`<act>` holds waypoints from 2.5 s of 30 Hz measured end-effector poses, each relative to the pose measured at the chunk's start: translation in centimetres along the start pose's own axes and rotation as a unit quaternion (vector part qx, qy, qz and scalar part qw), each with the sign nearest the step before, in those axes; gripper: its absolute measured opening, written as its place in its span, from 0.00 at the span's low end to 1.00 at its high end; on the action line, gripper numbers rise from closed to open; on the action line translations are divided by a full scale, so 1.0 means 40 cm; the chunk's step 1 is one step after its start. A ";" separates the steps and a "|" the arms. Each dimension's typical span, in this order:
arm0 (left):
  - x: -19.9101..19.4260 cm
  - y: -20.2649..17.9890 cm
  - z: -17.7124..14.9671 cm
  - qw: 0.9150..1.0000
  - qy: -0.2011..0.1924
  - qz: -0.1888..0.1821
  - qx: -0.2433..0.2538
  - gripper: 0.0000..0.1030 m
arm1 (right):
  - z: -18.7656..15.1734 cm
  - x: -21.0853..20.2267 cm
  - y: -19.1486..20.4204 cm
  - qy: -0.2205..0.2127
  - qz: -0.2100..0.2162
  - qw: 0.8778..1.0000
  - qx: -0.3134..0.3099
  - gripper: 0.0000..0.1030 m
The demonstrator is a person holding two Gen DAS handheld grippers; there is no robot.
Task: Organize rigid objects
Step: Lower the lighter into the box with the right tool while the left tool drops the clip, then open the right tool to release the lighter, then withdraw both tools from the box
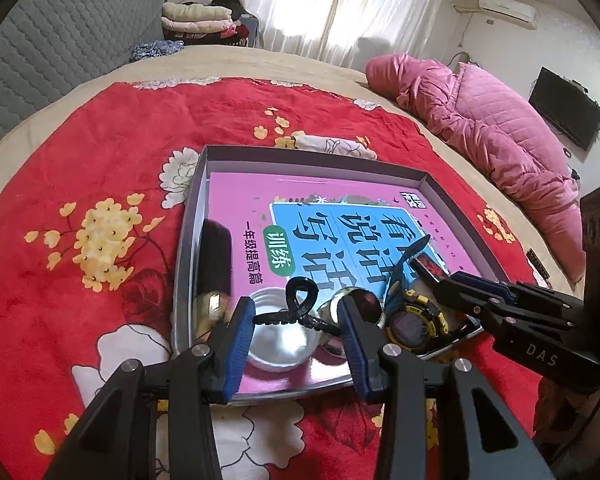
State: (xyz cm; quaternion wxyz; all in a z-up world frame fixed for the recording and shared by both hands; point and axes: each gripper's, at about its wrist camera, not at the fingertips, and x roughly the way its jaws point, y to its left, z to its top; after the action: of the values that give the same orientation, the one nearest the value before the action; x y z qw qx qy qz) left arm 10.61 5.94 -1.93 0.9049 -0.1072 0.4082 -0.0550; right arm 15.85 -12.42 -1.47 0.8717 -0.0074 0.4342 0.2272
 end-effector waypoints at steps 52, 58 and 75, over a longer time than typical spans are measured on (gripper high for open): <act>-0.057 -0.015 -0.021 0.999 -0.004 0.033 0.006 0.42 | -0.028 -0.174 -0.018 -0.054 -0.004 0.998 0.027 0.57; -0.088 -0.033 -0.029 0.999 -0.006 0.048 0.012 0.42 | -0.034 -0.213 -0.025 -0.078 -0.018 0.996 0.029 0.62; -0.170 -0.141 -0.051 0.997 -0.015 0.059 0.043 0.60 | -0.130 -0.324 0.019 -0.112 -0.052 0.992 0.012 0.73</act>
State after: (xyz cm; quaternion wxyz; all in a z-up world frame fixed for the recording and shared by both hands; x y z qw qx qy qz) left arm 4.52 1.41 3.03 0.9164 -0.0445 0.3973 -0.0170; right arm 4.89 -17.86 5.27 0.9256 0.0058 0.3353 0.1757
